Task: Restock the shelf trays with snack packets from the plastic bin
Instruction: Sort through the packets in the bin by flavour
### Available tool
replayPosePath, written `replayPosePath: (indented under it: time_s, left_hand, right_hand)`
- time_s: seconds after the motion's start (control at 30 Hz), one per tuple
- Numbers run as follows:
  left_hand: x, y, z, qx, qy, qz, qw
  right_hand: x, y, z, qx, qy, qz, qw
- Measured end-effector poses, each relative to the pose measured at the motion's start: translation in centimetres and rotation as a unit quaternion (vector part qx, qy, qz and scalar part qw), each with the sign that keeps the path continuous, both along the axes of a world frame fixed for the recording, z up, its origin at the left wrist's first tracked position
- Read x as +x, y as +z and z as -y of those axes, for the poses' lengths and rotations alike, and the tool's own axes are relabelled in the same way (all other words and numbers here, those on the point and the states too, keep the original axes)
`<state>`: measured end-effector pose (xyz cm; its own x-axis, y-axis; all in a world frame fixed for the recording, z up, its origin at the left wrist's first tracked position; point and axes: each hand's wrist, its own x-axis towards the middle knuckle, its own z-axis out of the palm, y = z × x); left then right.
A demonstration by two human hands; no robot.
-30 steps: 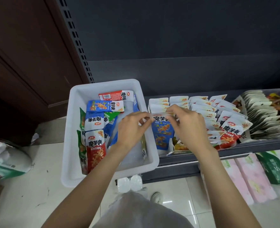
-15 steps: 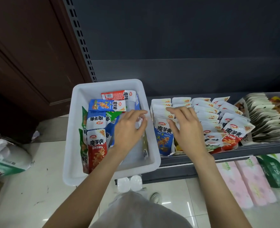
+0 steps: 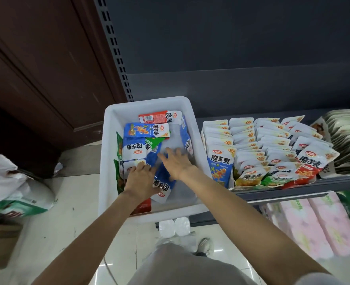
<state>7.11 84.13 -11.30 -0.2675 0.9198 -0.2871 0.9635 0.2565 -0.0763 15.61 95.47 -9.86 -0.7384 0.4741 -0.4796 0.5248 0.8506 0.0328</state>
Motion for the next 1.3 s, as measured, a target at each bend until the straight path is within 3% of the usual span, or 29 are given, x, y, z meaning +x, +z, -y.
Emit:
replayPosePath:
  time_s: [0.13,0.3,0.37,0.43,0.53,0.73,0.8,0.87,0.93,0.97,1.03,1.1,1.13,1.2,1.23,1.3]
  left_hand:
    - [-0.4,-0.1,-0.1,-0.010,0.007,0.015,1.000]
    - [-1.1,0.0,0.4,0.121,0.113,0.163,0.973]
    - [-1.2,-0.1,0.5,0.126,0.127,0.168,0.969]
    - [-0.9,0.0,0.3,0.064,0.095,0.129,0.985]
    - [-0.3,0.1,-0.2,-0.002,0.062,0.069,0.996]
    - [-0.1,-0.2,-0.1,0.035,0.074,0.075,0.994]
    - [-0.3,0.0,0.2,0.111,0.095,0.112,0.983]
    - [-0.4,0.9,0.6,0.283,0.170,0.202,0.922]
    - [-0.1,2.9,0.9,0.420,0.285,0.320,0.800]
    - [0.5,4.3,1.0,0.434,0.343,0.394,0.734]
    - [1.6,6.7,0.7,0.360,0.408,0.575,0.611]
    - [2.6,8.2,0.1,0.255,0.388,0.710,0.529]
    - [3.0,8.5,-0.3,0.236,0.366,0.744,0.507]
    - [3.9,8.8,-1.2,0.261,0.341,0.772,0.467]
    - [4.1,8.9,-1.5,0.288,0.339,0.768,0.461]
    - [4.3,8.7,-1.9,0.328,0.330,0.737,0.490]
  right_hand:
    - [-0.4,0.5,-0.5,-0.014,-0.011,0.014,1.000]
    - [0.8,3.8,0.3,0.028,-0.032,-0.183,0.982]
    - [1.3,4.2,0.2,0.054,-0.023,-0.218,0.974]
    - [1.3,3.3,-0.3,0.069,0.007,-0.158,0.985]
    - [0.8,1.0,-0.8,0.015,0.098,-0.028,0.995]
    - [0.7,0.9,-0.6,0.040,0.158,0.001,0.987]
    - [0.9,2.1,-0.7,0.029,0.134,-0.021,0.990]
    - [1.8,3.7,-0.8,0.014,0.069,-0.078,0.994]
    - [3.6,5.5,-0.5,0.024,-0.017,-0.161,0.987]
    - [4.7,6.2,-0.2,0.029,-0.068,-0.214,0.974]
    - [6.6,7.6,0.9,0.058,-0.150,-0.344,0.925]
    - [7.8,8.2,2.2,0.083,-0.158,-0.468,0.866]
    - [8.2,8.0,2.6,0.087,-0.132,-0.499,0.852]
    - [8.9,7.1,3.0,0.062,-0.057,-0.491,0.867]
    - [9.3,6.6,3.0,0.030,-0.033,-0.473,0.880]
    - [10.3,6.1,2.7,-0.052,-0.022,-0.445,0.894]
